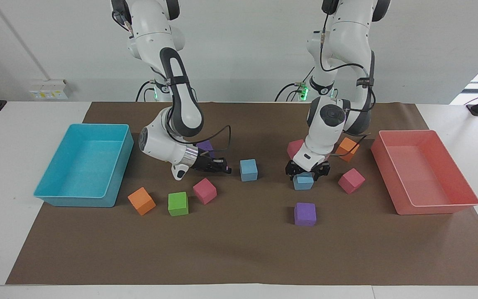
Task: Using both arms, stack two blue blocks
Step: 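Grasp the second light-blue cube with the left gripper and lift it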
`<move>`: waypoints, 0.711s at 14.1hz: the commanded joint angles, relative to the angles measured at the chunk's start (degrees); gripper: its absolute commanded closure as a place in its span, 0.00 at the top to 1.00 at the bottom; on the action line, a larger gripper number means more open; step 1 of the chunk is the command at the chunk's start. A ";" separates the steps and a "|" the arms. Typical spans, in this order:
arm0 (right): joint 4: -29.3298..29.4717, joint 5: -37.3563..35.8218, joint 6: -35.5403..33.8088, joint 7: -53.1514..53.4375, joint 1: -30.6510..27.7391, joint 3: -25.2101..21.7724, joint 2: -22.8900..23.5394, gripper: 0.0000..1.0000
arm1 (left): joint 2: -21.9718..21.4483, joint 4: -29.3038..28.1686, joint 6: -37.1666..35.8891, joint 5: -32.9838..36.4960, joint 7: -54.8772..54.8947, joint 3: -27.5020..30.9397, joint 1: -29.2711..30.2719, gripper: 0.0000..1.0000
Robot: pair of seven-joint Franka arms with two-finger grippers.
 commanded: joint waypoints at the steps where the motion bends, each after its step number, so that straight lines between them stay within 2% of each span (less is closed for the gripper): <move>1: 0.22 2.25 1.00 -1.79 -0.29 0.45 0.52 0.00 | -0.47 -1.70 1.67 1.10 -1.37 1.06 -1.65 1.00; 5: 0.13 2.25 1.35 -1.79 -0.21 0.36 0.52 0.00 | -0.47 -1.70 1.50 1.10 -1.37 1.06 -1.65 1.00; 10: 0.22 2.34 2.85 -0.65 0.67 0.54 0.52 0.00 | -0.47 -1.70 1.32 1.10 -1.37 1.14 -1.65 0.33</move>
